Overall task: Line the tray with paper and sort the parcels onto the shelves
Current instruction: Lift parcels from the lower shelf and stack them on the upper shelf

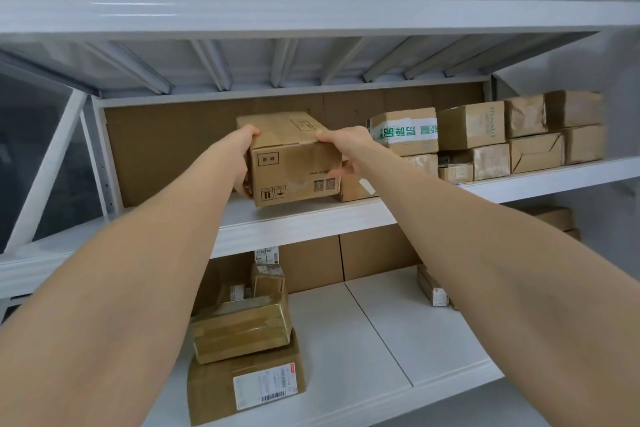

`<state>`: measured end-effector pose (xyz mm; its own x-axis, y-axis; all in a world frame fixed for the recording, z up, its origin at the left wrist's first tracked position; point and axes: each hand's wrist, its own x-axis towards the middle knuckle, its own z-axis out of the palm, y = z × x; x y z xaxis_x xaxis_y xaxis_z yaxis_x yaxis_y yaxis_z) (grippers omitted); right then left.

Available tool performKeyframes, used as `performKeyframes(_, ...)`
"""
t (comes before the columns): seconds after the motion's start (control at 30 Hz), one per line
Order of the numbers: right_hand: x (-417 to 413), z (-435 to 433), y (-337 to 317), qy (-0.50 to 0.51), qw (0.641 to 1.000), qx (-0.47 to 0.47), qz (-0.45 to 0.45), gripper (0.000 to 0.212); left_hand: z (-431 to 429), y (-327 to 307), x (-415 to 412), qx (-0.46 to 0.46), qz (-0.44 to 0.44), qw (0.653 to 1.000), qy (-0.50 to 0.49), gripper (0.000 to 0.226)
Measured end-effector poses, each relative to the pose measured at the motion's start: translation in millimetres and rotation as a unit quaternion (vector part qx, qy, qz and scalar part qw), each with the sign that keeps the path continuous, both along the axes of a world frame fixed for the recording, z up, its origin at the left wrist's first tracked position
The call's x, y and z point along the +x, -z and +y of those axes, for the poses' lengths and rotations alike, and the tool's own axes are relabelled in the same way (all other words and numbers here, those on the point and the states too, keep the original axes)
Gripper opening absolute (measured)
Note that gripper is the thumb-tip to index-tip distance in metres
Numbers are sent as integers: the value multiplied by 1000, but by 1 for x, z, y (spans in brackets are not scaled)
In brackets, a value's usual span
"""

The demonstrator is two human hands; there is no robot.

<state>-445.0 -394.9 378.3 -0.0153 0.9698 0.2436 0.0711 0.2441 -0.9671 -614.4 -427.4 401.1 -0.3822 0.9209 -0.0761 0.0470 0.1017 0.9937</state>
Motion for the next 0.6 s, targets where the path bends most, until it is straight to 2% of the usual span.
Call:
performKeyframes(0.1,-8,13,3,26,1000,0,1,41,12,5,-3,1,-2,1000,7,31)
performKeyframes(0.2,-13,24,8,34,999,1,5,34,24,11,-7,-3,1,1000,16,27)
performKeyframes(0.4,-22,40,13,64,998,-2,-13,18,38,14,-4,-20,79,996,22,14)
performKeyframes(0.6,-24,59,19,102,994,25,-37,18,48,14,-1,-16,116,993,-5,11)
